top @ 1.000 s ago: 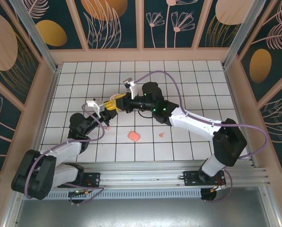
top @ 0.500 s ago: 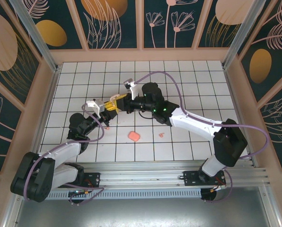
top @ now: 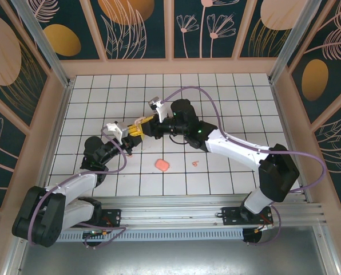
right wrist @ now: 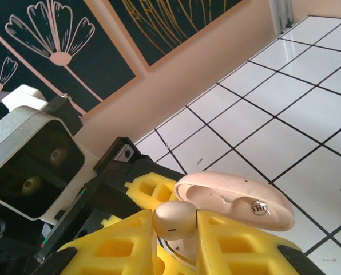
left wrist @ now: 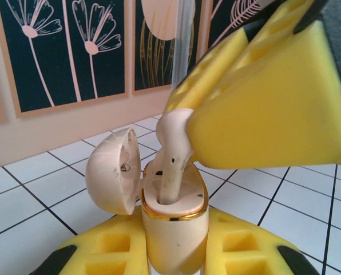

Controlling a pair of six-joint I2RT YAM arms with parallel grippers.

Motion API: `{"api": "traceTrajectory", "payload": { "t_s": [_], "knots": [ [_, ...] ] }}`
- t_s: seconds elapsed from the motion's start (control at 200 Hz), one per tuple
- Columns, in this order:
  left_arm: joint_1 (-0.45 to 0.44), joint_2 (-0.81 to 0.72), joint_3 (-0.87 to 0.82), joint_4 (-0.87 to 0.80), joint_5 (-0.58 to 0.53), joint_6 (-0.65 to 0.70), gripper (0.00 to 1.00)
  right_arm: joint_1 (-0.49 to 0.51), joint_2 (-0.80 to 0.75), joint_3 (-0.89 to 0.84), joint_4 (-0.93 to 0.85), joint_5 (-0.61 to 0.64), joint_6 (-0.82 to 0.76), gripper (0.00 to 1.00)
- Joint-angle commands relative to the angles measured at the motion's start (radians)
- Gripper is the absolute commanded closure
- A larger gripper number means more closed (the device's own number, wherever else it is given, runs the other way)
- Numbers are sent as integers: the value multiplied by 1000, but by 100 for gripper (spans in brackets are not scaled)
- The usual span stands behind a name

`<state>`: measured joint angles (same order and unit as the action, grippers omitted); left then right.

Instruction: Insert the wireless bluetooth earbuds into the charging case

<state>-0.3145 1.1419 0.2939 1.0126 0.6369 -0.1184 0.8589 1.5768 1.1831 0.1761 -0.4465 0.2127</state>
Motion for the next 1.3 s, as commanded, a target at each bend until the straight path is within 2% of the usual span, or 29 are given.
{"api": "traceTrajectory", "payload": {
  "t_s": [0.0,0.36,0.841,1.296],
  "knots": [
    [-4,-60,24,146,79,52,98,-11,18,14,-165,-11,-74,78],
    [-4,-94,21,109,111,105,97,-27,11,34,-271,-43,-167,78],
    [-8,-100,24,114,167,111,97,-46,-4,37,-322,-18,-215,78],
    [-14,-114,35,96,228,103,97,-79,18,98,-440,-43,-374,77]
  ]
}}
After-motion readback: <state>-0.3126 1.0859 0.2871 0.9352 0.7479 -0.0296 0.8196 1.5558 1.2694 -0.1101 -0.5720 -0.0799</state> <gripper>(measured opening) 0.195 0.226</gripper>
